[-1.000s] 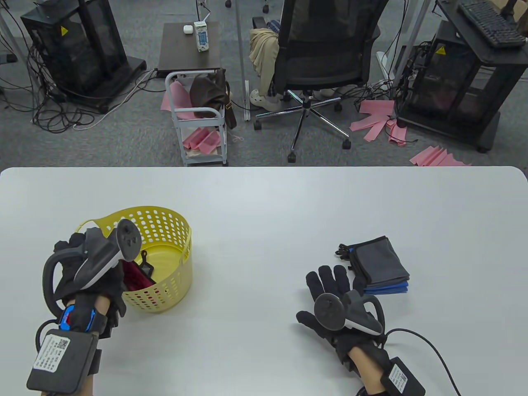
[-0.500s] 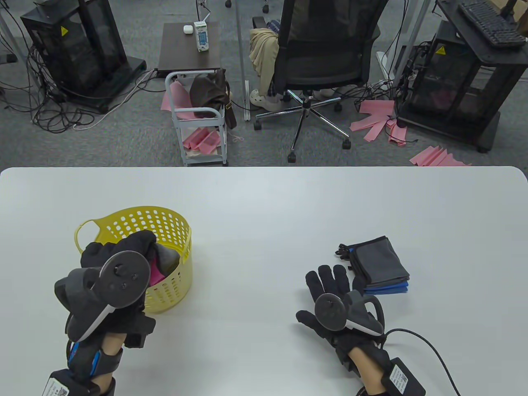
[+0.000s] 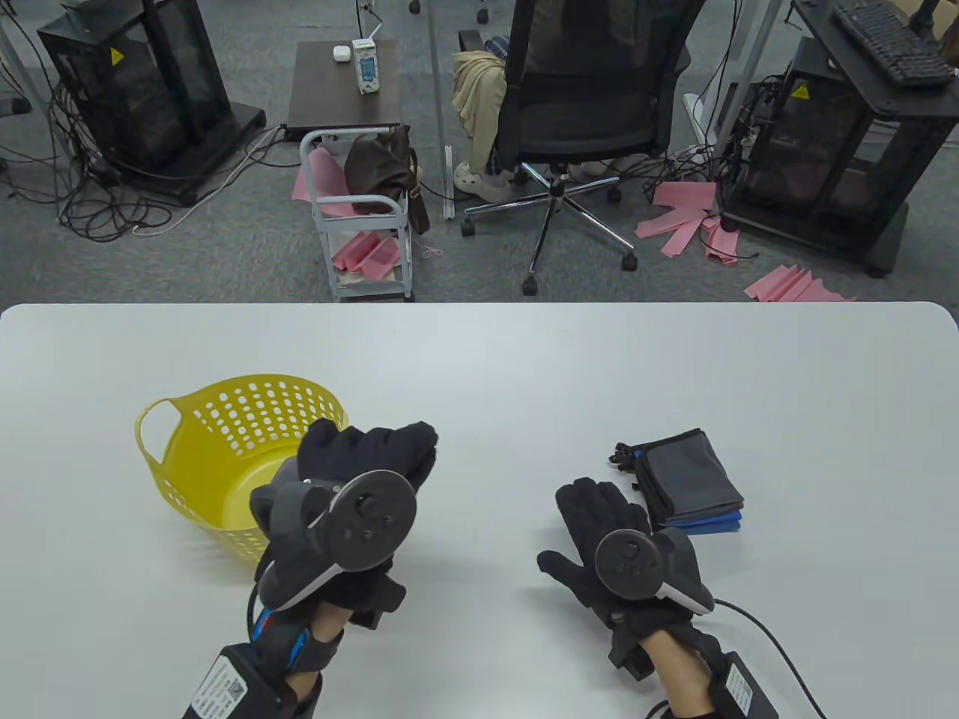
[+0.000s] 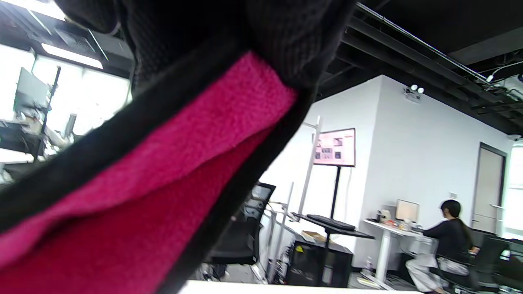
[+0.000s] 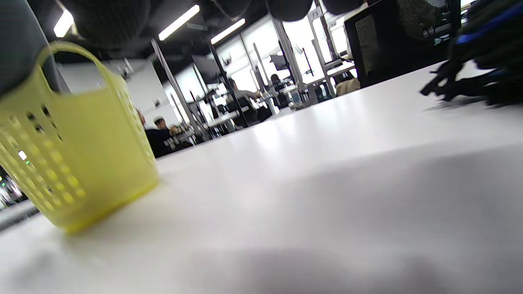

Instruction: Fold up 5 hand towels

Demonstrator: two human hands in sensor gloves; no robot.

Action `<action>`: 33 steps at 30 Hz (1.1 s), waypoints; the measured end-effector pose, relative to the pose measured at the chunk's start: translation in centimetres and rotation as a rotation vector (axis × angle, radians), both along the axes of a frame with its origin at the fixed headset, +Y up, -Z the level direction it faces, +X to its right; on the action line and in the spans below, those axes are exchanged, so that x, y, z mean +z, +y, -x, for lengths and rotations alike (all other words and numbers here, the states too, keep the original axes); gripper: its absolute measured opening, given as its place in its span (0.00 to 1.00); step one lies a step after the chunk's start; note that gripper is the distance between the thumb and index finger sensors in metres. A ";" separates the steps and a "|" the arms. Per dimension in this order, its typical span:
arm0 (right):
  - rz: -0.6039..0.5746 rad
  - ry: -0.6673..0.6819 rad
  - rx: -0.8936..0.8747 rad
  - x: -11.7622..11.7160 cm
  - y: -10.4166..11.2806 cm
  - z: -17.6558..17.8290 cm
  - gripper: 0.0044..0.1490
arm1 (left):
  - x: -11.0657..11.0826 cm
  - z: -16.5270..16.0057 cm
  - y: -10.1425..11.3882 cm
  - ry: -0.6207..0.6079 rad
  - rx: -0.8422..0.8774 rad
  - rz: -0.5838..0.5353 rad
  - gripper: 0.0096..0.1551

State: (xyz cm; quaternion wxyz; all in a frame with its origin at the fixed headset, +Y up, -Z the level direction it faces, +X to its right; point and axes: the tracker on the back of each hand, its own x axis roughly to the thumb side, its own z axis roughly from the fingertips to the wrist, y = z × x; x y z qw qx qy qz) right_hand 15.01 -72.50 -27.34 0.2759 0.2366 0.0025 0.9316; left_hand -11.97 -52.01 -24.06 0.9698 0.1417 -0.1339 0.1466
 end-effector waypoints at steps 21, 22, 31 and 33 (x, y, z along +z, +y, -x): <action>0.265 0.154 0.023 -1.4 -2.7 0.0 0.52 | -5.3 -7.6 -13.1 -0.121 0.117 0.260 0.21; 0.269 0.157 0.008 -1.4 -2.8 0.1 0.52 | -5.2 -7.4 -12.7 -0.119 0.137 0.248 0.22; 0.190 0.129 -0.117 -1.5 -2.5 0.7 0.22 | -4.7 -5.5 -9.5 -0.094 0.154 0.187 0.21; 0.167 0.112 -0.115 -1.5 -1.7 0.0 0.22 | -4.6 -4.6 -9.2 -0.076 0.136 0.194 0.21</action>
